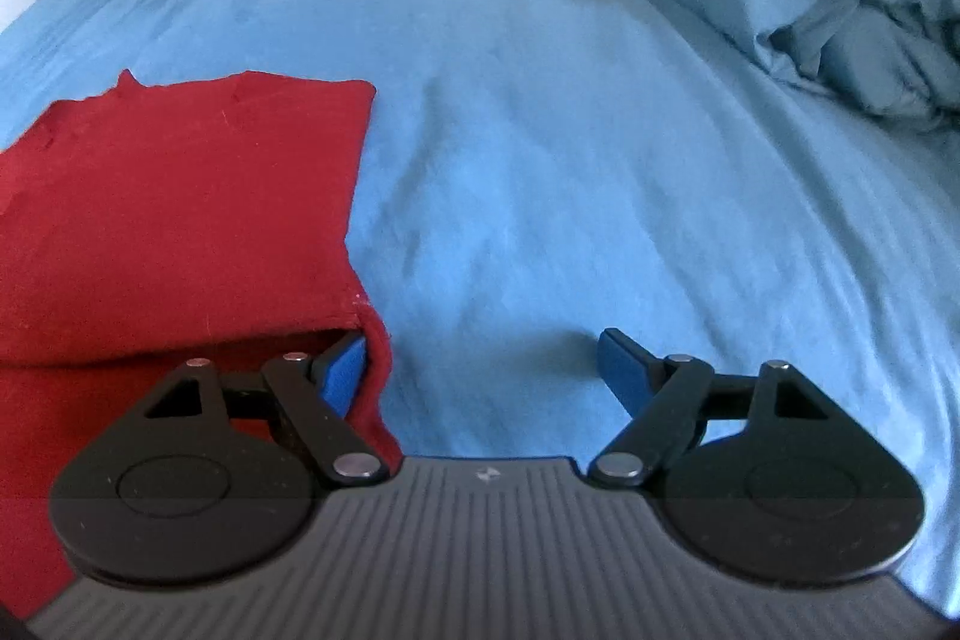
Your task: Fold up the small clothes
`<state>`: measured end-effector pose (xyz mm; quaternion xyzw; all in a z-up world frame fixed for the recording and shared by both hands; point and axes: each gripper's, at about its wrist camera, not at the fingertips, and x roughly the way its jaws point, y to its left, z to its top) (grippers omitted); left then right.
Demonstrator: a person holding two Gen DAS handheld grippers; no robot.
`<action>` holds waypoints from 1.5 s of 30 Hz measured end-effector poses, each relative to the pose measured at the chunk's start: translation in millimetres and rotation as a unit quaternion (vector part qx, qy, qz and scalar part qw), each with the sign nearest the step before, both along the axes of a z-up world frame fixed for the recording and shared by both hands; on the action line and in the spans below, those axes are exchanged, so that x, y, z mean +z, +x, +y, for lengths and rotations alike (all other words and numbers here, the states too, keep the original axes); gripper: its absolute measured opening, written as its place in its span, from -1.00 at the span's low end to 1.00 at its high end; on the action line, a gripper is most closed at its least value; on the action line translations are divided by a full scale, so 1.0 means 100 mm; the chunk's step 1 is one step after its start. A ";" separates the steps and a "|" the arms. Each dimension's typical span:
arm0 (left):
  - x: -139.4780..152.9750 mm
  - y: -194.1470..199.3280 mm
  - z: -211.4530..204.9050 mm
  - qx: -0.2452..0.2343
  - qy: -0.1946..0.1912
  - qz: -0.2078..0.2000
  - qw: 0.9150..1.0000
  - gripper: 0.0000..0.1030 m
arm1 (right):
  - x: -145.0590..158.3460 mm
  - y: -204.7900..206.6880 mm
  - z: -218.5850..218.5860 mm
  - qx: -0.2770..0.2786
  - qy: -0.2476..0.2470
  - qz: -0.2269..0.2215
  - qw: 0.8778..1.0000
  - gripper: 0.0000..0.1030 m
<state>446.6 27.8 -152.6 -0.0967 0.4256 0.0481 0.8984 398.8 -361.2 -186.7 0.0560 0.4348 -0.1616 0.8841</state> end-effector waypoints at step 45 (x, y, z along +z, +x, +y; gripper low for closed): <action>-0.16 0.21 -0.32 -0.067 0.068 0.014 0.995 -0.01 | 0.08 0.41 0.52 0.200 0.068 -0.028 0.977 0.96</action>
